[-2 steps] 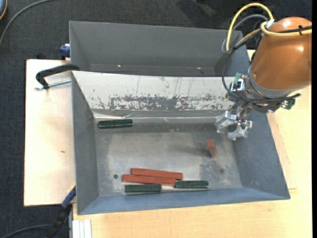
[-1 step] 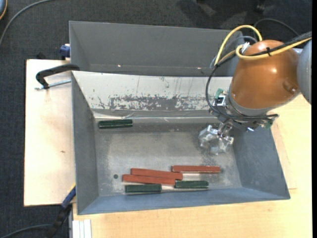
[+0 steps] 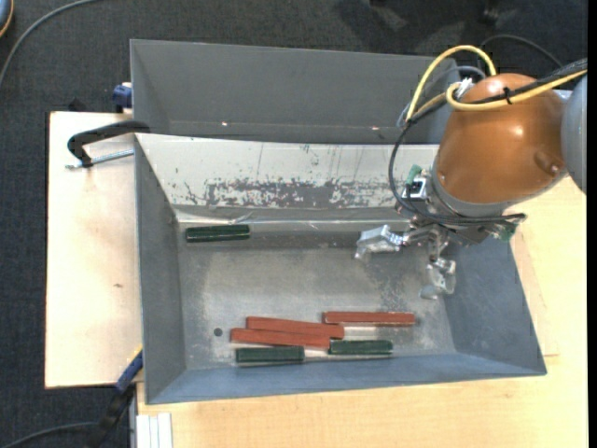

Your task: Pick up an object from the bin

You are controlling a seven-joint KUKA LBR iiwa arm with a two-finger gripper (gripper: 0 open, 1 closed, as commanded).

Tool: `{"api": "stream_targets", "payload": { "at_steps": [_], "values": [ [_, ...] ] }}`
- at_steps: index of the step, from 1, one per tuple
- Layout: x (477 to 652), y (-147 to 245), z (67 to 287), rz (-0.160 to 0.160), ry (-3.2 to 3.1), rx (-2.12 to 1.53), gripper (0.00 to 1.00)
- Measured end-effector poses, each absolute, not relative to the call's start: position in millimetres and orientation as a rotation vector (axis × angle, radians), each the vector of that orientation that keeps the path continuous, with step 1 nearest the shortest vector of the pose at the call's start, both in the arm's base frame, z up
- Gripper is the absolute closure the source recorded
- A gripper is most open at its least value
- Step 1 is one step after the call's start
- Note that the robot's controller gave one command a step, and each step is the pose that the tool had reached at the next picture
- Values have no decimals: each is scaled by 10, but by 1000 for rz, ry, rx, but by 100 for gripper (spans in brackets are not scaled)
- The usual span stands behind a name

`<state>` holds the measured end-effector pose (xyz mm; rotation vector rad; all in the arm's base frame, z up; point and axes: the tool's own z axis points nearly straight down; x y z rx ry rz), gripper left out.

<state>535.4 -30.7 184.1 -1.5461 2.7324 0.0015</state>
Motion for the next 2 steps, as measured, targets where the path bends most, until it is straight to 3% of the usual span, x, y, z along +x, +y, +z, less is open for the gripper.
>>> {"api": "stream_targets", "payload": {
  "at_steps": [1, 2],
  "values": [
    [4980, -105, 938, 9, 2610, -1757, 0],
    [5080, 104, 705, 2, 2941, -1105, 0]
  ]
}}
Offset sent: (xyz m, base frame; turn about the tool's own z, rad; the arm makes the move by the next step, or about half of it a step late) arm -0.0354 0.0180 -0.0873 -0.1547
